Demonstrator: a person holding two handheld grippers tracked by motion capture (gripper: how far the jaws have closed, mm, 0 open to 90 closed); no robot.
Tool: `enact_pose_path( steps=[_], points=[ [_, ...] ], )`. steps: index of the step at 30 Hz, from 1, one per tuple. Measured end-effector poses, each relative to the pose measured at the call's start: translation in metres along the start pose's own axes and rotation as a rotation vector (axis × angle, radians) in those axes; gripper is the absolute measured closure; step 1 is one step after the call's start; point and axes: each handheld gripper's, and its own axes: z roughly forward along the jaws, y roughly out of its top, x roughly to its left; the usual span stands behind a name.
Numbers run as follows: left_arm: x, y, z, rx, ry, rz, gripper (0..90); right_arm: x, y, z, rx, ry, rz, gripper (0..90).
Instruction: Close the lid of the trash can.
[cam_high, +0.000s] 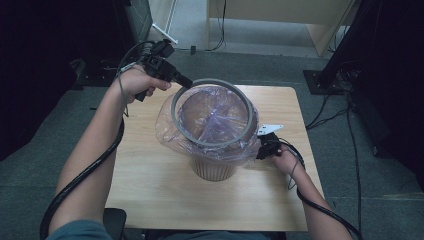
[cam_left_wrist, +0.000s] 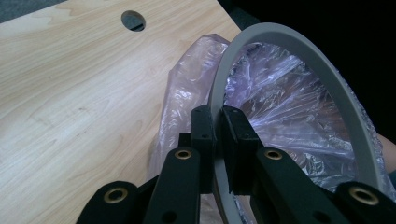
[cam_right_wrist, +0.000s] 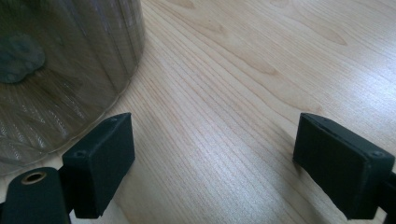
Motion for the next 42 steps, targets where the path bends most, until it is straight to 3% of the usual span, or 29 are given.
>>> enact_pose_path(
  steps=[13,21,26,42],
  points=[
    [-0.010,0.005,0.007,0.004,-0.007,0.041,82.9,0.000,0.000,0.000,0.000,0.000,0.000,12.0],
    [-0.013,0.005,0.002,-0.007,0.010,0.065,74.6,0.000,0.000,0.000,0.000,0.000,0.000,12.0],
    [-0.011,0.001,-0.001,0.005,0.009,0.060,82.5,0.000,0.000,0.000,0.000,0.000,0.000,12.0],
    [-0.013,0.002,0.013,0.011,0.002,0.086,82.8,0.000,0.000,0.000,0.000,0.000,-0.001,12.0]
  ],
)
